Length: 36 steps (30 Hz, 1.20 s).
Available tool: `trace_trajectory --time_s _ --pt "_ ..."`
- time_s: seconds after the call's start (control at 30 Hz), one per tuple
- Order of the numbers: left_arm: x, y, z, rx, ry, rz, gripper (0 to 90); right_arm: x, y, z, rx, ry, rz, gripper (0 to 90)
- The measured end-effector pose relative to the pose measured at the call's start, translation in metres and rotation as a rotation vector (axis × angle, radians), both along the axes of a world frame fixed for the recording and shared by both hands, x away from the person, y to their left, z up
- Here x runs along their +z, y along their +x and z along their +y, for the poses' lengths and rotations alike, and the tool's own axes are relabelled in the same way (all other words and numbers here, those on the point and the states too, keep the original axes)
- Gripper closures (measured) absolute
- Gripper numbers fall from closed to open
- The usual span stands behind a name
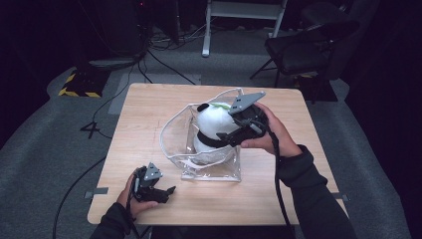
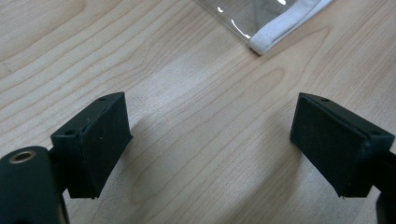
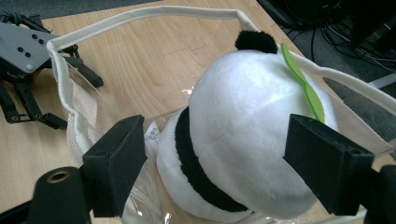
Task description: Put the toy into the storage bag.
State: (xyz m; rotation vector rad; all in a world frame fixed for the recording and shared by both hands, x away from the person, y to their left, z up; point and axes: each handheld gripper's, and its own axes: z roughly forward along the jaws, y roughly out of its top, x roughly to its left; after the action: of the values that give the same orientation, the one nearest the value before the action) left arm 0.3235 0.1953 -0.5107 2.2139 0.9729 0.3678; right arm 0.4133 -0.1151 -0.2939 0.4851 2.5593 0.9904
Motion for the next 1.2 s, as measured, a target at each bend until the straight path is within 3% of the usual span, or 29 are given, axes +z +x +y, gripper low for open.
trace_trajectory --time_s 0.8,1.2 --pt "0.0 0.0 0.0 -0.001 0.0 0.0 12.2 0.005 -0.002 -0.034 -0.038 0.036 -0.024 20.8" --pt "0.0 0.0 0.0 -0.001 0.0 0.0 12.2 0.001 -0.004 -0.05 -0.061 0.026 -0.037 20.7"
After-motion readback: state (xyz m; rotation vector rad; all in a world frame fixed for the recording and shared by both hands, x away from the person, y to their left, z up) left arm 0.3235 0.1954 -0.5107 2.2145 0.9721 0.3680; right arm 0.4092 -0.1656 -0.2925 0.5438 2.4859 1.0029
